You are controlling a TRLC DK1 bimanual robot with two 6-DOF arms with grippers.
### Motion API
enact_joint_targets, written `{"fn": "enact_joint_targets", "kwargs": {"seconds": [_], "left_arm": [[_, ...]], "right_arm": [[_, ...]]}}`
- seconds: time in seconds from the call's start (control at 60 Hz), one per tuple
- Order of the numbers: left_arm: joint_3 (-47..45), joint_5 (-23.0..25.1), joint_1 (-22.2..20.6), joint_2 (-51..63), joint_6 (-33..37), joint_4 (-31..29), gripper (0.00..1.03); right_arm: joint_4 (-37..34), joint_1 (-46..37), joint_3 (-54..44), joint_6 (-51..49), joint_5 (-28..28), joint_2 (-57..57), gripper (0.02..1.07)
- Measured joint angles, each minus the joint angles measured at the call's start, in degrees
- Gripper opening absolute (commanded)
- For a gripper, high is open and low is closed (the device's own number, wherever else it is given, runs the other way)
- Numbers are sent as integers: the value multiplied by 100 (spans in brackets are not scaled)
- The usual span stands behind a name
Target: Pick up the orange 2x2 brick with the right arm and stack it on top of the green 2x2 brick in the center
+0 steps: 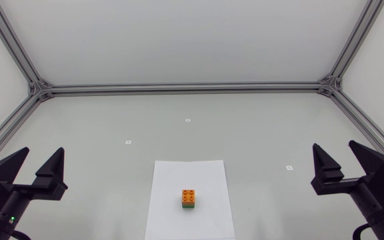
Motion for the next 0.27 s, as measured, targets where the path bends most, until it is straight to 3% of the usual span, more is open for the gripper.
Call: {"fn": "enact_joint_targets", "kwargs": {"seconds": [0.267], "left_arm": [[0, 0, 0, 0, -2, -2, 99]], "right_arm": [[175, -74, -186, 142, -22, -118, 102]]}}
